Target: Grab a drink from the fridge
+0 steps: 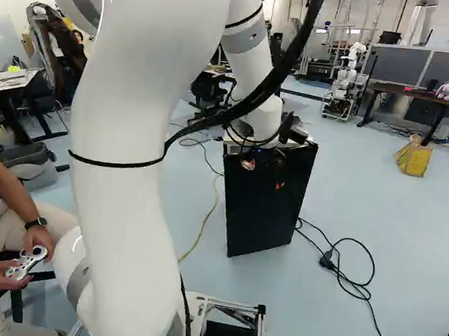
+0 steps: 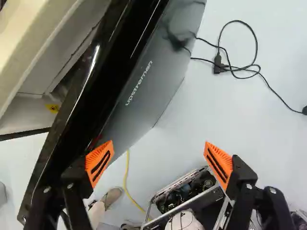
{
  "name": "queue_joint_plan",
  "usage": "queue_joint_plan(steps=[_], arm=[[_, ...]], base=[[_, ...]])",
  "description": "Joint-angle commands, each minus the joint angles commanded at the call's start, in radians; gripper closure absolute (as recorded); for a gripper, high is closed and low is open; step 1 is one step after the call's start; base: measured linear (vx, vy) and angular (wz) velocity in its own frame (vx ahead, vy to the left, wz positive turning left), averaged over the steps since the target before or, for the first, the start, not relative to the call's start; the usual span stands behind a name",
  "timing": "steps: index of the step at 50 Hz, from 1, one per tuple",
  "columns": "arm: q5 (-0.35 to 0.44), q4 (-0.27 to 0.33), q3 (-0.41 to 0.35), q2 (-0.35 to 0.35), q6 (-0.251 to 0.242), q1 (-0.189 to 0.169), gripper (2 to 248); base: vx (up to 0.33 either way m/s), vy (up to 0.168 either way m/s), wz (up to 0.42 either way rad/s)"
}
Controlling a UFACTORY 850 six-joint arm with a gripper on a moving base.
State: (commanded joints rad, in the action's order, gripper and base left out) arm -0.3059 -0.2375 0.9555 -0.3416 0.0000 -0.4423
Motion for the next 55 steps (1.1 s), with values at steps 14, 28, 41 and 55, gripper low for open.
queue_joint_plan(steps=[14, 28, 41, 55], arm=[[0.000, 0.000, -0.002, 0.002, 0.000, 0.041, 3], [0.000, 0.000, 0.013, -0.010, 0.000, 0.076, 3], [0.000, 0.000, 0.036, -0.027, 0.000, 0.103, 3], [0.000, 0.000, 0.064, -0.048, 0.000, 0.128, 3]], base=[[0.000, 0.000, 0.000], [0.000, 0.000, 0.000], [0.000, 0.000, 0.000], [0.000, 0.000, 0.000]])
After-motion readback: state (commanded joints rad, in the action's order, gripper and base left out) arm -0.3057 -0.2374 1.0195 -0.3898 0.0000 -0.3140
